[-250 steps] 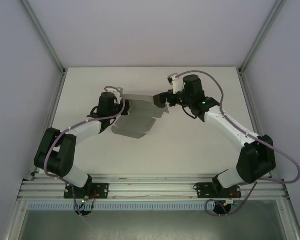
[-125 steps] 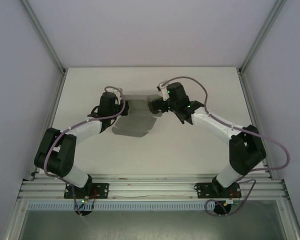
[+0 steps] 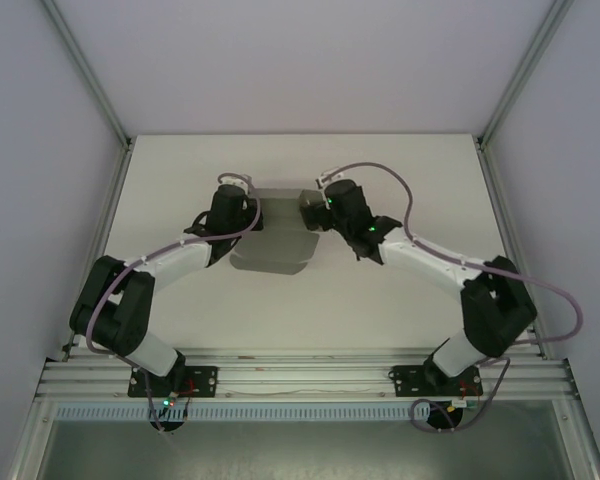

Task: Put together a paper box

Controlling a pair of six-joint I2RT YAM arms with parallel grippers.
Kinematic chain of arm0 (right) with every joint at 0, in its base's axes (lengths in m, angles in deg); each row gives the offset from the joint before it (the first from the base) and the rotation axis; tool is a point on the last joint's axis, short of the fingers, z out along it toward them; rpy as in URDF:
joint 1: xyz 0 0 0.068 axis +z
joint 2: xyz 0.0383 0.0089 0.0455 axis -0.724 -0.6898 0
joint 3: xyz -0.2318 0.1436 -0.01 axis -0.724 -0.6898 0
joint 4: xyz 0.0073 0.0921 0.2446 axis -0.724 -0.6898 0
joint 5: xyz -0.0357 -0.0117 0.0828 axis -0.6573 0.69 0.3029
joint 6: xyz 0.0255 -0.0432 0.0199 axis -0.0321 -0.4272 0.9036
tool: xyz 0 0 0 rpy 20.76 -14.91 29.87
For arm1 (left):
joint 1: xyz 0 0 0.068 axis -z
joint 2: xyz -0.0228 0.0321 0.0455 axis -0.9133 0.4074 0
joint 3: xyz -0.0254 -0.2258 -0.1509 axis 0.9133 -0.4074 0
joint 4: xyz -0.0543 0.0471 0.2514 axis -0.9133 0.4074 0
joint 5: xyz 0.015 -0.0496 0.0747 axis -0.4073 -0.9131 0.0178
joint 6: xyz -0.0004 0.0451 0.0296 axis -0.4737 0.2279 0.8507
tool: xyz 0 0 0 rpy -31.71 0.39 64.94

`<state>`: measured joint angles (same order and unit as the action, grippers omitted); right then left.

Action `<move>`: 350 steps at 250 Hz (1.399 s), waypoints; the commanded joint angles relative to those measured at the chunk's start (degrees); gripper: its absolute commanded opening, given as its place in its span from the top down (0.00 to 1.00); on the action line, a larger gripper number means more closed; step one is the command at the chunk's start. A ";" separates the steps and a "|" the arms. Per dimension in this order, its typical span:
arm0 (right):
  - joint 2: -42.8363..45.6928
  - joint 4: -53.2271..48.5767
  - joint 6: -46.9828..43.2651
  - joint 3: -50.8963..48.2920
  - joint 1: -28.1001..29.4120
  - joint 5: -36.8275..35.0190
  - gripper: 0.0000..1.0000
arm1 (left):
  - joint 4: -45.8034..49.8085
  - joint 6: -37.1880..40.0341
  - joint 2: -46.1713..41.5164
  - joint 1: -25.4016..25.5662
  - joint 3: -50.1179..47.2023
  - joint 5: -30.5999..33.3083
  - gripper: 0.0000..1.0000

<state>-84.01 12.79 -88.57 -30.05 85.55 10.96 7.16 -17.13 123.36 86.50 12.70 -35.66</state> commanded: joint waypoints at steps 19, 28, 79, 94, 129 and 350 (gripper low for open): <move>6.05 -8.62 1.13 -4.05 -1.98 -2.03 0.00 | 1.80 0.97 -2.80 0.28 2.19 0.20 1.00; 6.13 -9.73 1.73 -4.25 -2.83 -2.39 0.00 | 2.19 1.30 -3.01 0.29 2.44 -0.12 1.00; 6.78 -11.46 2.18 -5.02 -6.62 -0.05 0.00 | 4.91 2.47 -3.41 0.25 3.91 -1.47 1.00; 6.56 -10.93 2.48 -4.95 -7.24 -1.61 0.00 | 4.71 3.31 -3.77 0.25 3.49 -3.59 1.00; 6.83 -11.67 -1.82 -4.93 -8.73 4.30 0.00 | 6.32 3.59 -3.90 0.18 3.72 -3.77 1.00; 6.69 11.33 4.28 -11.46 -8.60 17.39 0.00 | 8.32 3.48 -1.39 0.32 6.38 -11.57 1.00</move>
<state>-76.36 20.90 -87.41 -43.73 76.80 29.28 15.12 -15.25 121.63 85.40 18.47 -46.00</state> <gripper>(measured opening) 0.997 0.086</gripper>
